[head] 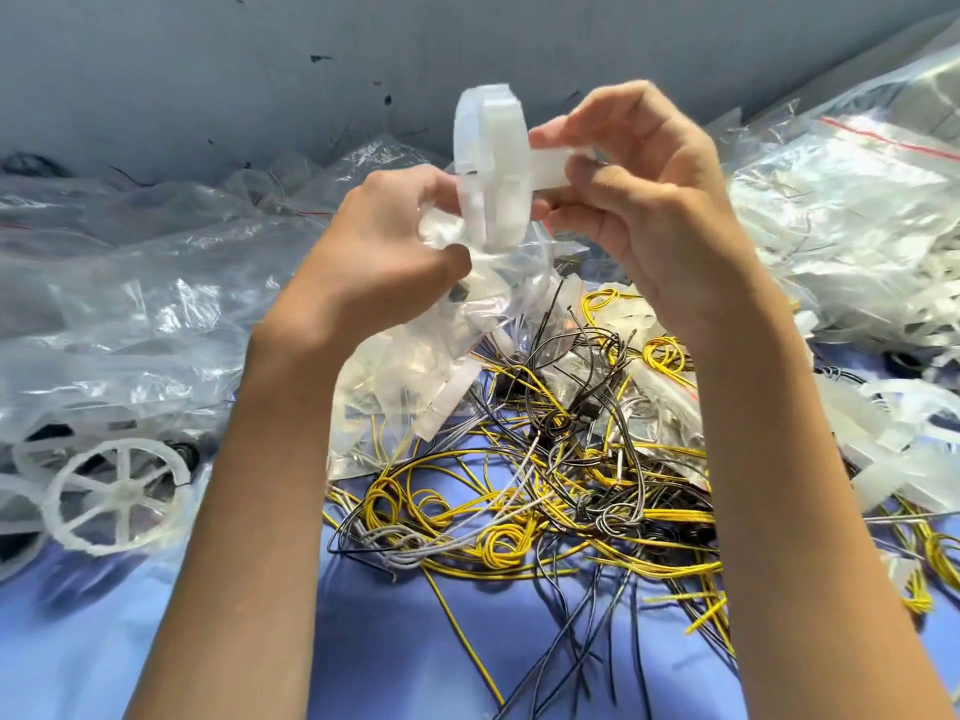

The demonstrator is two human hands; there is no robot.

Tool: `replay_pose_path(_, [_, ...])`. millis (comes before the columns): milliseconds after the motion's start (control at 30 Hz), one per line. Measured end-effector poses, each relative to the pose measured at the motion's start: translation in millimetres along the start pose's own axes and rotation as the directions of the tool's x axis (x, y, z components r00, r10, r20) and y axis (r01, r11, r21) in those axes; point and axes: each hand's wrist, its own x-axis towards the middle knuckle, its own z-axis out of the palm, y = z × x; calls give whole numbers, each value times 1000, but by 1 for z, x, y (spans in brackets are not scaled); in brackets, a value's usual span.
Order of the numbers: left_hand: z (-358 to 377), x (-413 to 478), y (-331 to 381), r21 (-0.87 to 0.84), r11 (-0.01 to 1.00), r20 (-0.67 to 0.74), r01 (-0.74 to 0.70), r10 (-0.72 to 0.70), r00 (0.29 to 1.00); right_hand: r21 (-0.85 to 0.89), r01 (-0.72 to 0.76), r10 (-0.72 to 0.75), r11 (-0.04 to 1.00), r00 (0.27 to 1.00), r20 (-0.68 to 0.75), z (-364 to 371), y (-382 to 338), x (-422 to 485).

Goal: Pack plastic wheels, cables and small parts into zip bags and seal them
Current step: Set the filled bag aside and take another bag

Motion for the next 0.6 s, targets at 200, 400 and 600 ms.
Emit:
replay_pose_path(200, [-1,0,1,-97,995,-11,-1,0,1000,-346,-81,140,935,978,151,-1,8,0])
replay_pose_path(400, [1,-2,6,-62,998,25,-1,3,1000,-692,-127,187,711,982,11,1,15,4])
replay_pose_path(600, [6,-2,18,-22,1000,13,0,1,1000,-812,-33,157,582,985,72,5,8,3])
